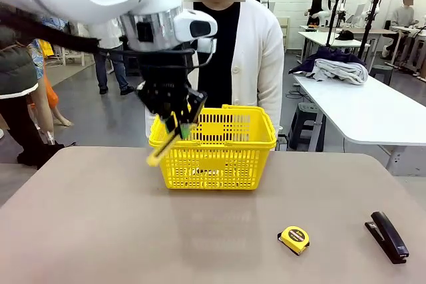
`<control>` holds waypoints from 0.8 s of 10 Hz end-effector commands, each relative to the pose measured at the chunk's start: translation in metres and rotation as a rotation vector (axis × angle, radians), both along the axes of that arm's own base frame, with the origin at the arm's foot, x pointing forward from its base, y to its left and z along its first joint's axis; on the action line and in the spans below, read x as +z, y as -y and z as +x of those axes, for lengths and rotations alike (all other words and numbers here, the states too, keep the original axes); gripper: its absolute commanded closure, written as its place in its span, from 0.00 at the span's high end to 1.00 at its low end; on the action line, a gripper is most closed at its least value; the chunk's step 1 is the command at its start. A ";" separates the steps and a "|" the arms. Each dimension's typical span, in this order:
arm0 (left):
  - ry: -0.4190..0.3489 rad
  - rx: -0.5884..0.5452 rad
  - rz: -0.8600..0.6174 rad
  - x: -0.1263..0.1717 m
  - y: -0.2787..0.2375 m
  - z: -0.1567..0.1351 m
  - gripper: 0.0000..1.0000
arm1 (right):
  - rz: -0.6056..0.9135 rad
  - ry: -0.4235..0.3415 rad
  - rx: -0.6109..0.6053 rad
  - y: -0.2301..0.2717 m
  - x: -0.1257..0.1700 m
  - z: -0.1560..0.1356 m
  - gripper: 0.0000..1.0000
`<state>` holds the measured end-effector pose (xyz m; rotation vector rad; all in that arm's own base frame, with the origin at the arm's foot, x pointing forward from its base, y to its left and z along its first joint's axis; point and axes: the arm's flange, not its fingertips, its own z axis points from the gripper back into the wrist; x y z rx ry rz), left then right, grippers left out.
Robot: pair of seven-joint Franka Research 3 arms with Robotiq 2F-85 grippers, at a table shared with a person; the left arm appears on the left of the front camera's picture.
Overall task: Place the items the person wants into the basket.
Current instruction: Pick up the item the person points to and place it in the Market Basket.
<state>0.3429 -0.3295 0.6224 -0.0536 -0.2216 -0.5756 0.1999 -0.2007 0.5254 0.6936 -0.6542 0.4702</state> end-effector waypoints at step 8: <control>0.090 -0.746 0.324 -0.008 0.104 0.162 0.28 | 0.023 0.019 0.009 0.000 -0.001 0.001 1.00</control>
